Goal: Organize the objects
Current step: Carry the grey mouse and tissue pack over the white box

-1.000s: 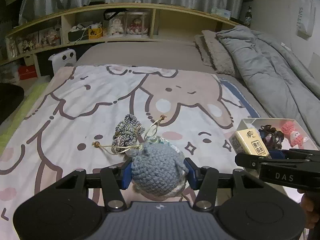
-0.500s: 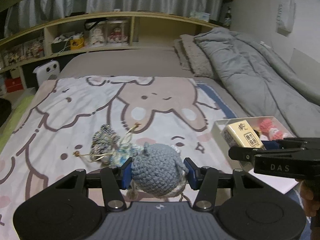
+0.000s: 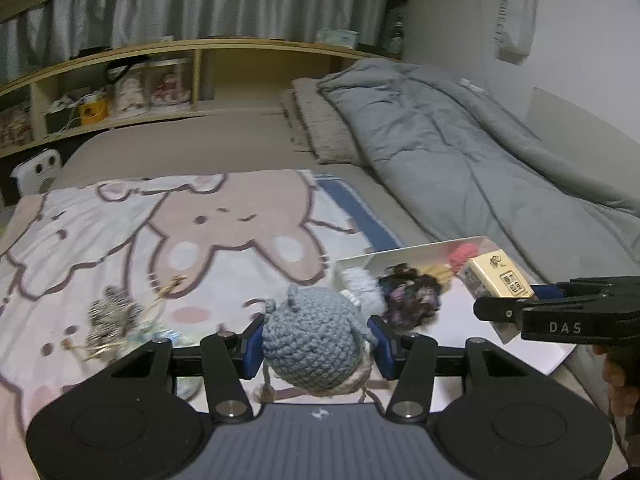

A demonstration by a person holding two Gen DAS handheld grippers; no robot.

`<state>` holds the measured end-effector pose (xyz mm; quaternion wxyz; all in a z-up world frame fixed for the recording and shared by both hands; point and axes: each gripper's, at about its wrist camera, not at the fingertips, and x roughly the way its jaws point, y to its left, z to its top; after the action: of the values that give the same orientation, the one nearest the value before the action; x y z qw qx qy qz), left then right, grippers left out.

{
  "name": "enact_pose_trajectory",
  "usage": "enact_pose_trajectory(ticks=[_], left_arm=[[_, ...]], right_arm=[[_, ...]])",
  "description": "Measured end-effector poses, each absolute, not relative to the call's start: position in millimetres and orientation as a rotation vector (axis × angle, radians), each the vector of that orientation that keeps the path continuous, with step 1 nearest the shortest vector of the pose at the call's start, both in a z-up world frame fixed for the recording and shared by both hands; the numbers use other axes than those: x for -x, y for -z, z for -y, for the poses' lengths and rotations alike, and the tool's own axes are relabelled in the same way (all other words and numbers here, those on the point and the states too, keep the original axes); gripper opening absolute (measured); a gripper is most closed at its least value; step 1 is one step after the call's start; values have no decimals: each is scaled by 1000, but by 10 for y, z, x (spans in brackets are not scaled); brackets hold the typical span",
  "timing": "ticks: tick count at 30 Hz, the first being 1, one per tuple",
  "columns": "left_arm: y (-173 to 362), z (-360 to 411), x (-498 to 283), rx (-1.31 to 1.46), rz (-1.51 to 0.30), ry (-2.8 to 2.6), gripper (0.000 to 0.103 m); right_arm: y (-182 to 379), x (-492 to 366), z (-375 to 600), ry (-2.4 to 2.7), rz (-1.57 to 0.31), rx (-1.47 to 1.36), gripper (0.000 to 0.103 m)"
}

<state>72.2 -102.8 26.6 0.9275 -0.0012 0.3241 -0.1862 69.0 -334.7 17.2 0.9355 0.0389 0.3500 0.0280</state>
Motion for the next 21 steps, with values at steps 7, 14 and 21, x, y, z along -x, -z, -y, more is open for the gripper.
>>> enact_pose_trajectory(ticks=[7, 14, 21], left_arm=[[-248, 1554, -788, -2, -662, 443, 53], [-210, 2036, -835, -2, -663, 505, 53], [-144, 2485, -873, 14, -665, 569, 53]], right_arm=[[-178, -617, 3907, 0, -716, -109, 53], [-128, -555, 4381, 36, -725, -137, 53], [-11, -511, 4745, 74, -746, -120, 53]])
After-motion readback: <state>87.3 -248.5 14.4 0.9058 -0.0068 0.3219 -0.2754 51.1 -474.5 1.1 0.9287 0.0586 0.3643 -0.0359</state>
